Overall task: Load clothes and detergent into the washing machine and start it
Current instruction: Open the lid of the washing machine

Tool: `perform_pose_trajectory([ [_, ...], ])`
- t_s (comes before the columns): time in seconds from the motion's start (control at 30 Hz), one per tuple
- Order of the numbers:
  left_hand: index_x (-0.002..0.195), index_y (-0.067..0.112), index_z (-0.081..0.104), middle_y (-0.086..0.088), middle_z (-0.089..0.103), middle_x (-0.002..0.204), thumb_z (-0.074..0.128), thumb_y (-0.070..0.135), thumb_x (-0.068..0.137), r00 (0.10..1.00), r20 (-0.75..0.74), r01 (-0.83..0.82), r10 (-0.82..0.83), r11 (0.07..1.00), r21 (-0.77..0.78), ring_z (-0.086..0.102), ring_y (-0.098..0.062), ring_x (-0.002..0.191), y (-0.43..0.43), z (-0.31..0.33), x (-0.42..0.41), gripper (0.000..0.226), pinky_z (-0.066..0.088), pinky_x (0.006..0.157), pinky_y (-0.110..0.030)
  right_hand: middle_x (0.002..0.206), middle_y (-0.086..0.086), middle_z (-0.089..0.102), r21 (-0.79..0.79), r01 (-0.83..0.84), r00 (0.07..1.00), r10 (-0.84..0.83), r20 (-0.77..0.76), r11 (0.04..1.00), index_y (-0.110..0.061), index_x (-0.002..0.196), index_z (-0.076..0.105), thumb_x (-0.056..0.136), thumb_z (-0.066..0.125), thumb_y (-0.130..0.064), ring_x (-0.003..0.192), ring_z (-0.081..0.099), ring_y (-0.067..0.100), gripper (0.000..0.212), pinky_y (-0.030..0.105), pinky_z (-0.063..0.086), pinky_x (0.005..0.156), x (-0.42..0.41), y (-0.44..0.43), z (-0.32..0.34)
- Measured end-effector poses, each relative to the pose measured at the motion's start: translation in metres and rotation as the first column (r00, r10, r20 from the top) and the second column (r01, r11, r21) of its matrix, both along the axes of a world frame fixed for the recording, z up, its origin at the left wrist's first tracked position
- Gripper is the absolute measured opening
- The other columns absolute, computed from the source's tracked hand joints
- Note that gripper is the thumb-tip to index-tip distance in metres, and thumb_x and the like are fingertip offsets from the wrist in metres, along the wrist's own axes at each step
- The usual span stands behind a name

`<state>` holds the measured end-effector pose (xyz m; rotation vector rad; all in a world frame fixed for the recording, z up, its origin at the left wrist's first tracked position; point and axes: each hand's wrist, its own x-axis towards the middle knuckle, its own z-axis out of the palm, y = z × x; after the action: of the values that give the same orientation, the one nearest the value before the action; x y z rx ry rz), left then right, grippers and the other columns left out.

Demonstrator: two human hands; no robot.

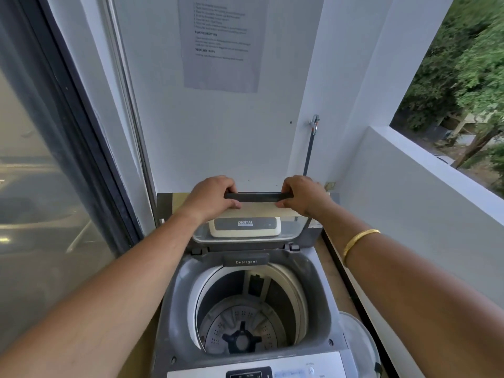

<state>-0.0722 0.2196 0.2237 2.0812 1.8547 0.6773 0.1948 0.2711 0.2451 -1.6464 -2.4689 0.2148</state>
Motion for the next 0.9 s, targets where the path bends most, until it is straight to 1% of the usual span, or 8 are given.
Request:
perform_pose_trajectory([
  [0.1,0.103,0.023,0.075,0.007,0.071,0.105,0.091,0.038,0.091,0.996,-0.084,-0.032,0.036,0.998,0.05,0.068,-0.02,0.102,0.011,-0.004,0.002,0.025,0.055,0.096,-0.04,0.107,-0.001,0.07,0.069,0.03,0.999,-0.033,0.039,0.997,-0.023,0.112,0.069,0.095,0.078,-0.045,0.097,0.064,0.022,0.029,0.042,0.055,0.094,-0.009,0.012,-0.007],
  [0.17,0.105,0.025,0.076,0.009,0.072,0.105,0.089,0.036,0.094,0.989,-0.137,-0.054,0.061,0.997,0.054,0.068,-0.019,0.102,0.016,-0.006,0.004,0.02,0.056,0.102,-0.042,0.107,0.0,0.069,0.104,0.046,0.997,-0.051,0.051,0.994,-0.023,0.111,0.071,0.097,0.077,-0.042,0.098,0.065,0.023,0.025,0.045,0.056,0.096,-0.014,0.017,-0.015],
  [0.3,0.103,0.027,0.075,0.012,0.07,0.101,0.089,0.033,0.094,0.985,-0.153,-0.072,0.081,0.996,0.061,0.066,-0.017,0.098,0.023,-0.006,0.006,0.018,0.056,0.098,-0.039,0.108,0.0,0.066,0.153,0.073,0.997,-0.078,0.024,0.986,-0.024,0.112,0.071,0.098,0.075,-0.038,0.103,0.063,0.023,0.02,0.044,0.052,0.099,-0.019,0.025,-0.028],
  [0.4,0.105,0.026,0.076,0.009,0.074,0.104,0.089,0.032,0.094,0.984,-0.162,-0.067,0.08,0.995,0.079,0.065,-0.017,0.097,0.022,-0.007,0.005,0.018,0.054,0.095,-0.038,0.109,0.0,0.066,0.163,0.069,0.997,-0.071,0.011,0.984,-0.025,0.114,0.071,0.099,0.074,-0.04,0.104,0.062,0.024,0.021,0.045,0.05,0.101,-0.016,0.025,-0.031],
  [0.57,0.105,0.026,0.076,0.008,0.076,0.106,0.091,0.031,0.093,0.979,-0.164,-0.104,0.12,0.99,0.1,0.068,-0.018,0.1,0.012,-0.011,0.012,0.02,0.058,0.103,-0.044,0.11,0.001,0.066,0.153,0.065,0.998,-0.064,-0.012,0.986,-0.024,0.116,0.07,0.1,0.073,-0.038,0.107,0.063,0.026,0.022,0.047,0.051,0.104,-0.014,0.019,-0.032],
  [0.67,0.108,0.026,0.074,0.007,0.073,0.109,0.091,0.034,0.092,0.964,-0.223,-0.108,0.145,0.979,0.173,0.068,-0.02,0.106,0.005,-0.011,0.018,0.025,0.058,0.103,-0.044,0.112,0.001,0.065,0.135,0.04,0.998,-0.033,-0.055,0.99,-0.024,0.117,0.068,0.099,0.074,-0.036,0.11,0.062,0.026,0.023,0.047,0.053,0.103,-0.012,0.012,-0.028],
  [0.77,0.12,0.026,0.07,0.004,0.069,0.123,0.089,0.039,0.091,0.922,-0.352,-0.061,0.164,0.956,0.285,0.06,-0.026,0.121,-0.001,-0.012,0.042,0.037,0.05,0.107,-0.045,0.12,0.005,0.06,0.133,0.027,0.99,-0.008,-0.144,0.991,-0.02,0.116,0.068,0.097,0.077,-0.031,0.115,0.056,0.027,0.024,0.044,0.054,0.1,0.004,0.005,-0.025],
  [0.9,0.126,0.024,0.065,-0.001,0.068,0.128,0.089,0.036,0.092,0.916,-0.376,0.003,0.139,0.935,0.354,0.061,-0.032,0.121,-0.002,-0.011,0.087,0.043,0.051,0.102,-0.05,0.12,0.005,0.061,0.16,0.016,0.975,0.02,-0.221,0.987,-0.019,0.114,0.069,0.097,0.076,-0.029,0.116,0.057,0.028,0.021,0.042,0.053,0.099,0.031,0.0,-0.02],
])
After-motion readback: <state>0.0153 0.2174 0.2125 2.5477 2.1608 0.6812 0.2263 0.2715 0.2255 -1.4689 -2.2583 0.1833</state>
